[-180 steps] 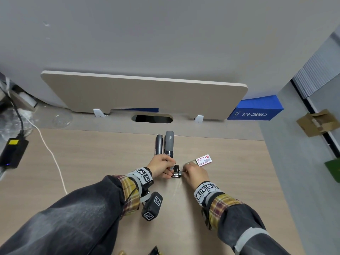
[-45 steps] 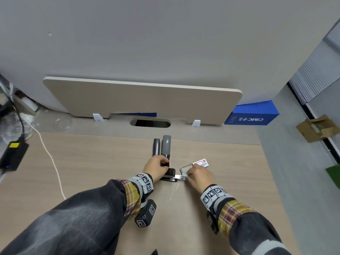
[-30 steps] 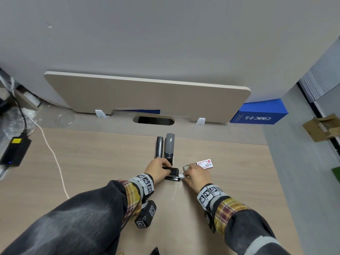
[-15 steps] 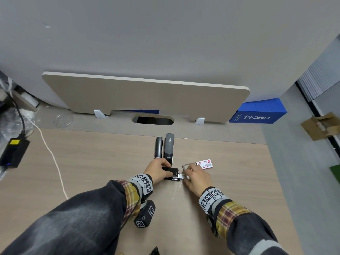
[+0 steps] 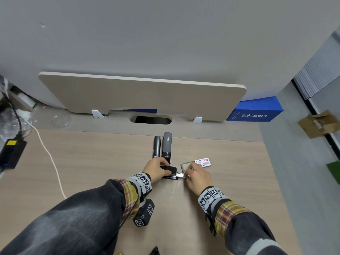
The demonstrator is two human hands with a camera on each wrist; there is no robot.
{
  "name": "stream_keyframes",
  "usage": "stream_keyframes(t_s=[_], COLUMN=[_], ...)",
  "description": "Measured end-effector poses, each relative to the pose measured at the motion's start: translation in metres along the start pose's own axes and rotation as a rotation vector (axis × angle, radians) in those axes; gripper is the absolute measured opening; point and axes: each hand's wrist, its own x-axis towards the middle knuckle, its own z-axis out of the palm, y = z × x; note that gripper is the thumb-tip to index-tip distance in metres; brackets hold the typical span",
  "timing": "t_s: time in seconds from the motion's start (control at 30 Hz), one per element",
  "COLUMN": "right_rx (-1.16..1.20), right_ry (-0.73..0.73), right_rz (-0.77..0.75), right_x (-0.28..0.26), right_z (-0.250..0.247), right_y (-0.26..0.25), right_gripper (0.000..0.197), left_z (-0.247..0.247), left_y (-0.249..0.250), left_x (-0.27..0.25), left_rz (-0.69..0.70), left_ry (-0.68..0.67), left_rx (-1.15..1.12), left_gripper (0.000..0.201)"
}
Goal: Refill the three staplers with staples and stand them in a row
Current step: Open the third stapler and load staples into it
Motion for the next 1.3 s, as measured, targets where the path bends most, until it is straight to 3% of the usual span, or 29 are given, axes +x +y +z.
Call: stream_keyframes(t_s=[0.37, 0.57, 0.7, 0.83, 1.07, 1.3], right_rx=[0.013, 0.018, 0.083, 0.160, 0.267, 0.315], right_ry=[-0.063, -0.059, -0.056, -0.158, -0.186, -0.229], right_rz=[-0.055, 0.029, 0.249, 0.444, 0.435, 0.428], right_x=[-0.003, -0.008, -0.012, -0.012, -0.011, -0.003], right_z=[-0.004, -0.009, -0.012, -0.013, -0.006, -0.001], right_y=[-0.006, 0.003, 0.009, 0.012, 0.004, -0.021], right_gripper=[0.023, 0.021, 0.025, 0.024, 0.023, 0.025], left_z=[0.000, 0.000, -0.001, -0.004, -0.011, -0.012], left_y=[0.001, 0.000, 0.000, -0.004, -0.019, -0.023], left_x=[-0.003, -0.003, -0.004, -0.002, 0.000, 0.006], left_rz=[0.015, 0.017, 0.029, 0.038, 0.052, 0.091], left_ry=[0.004, -0.006, -0.035, -0.041, -0.017, -0.062], left_rx=[0.004, 0.025, 0.112, 0.267, 0.652, 0.572], left_gripper=[0.021, 0.022, 0.027, 0.030, 0.033, 0.031])
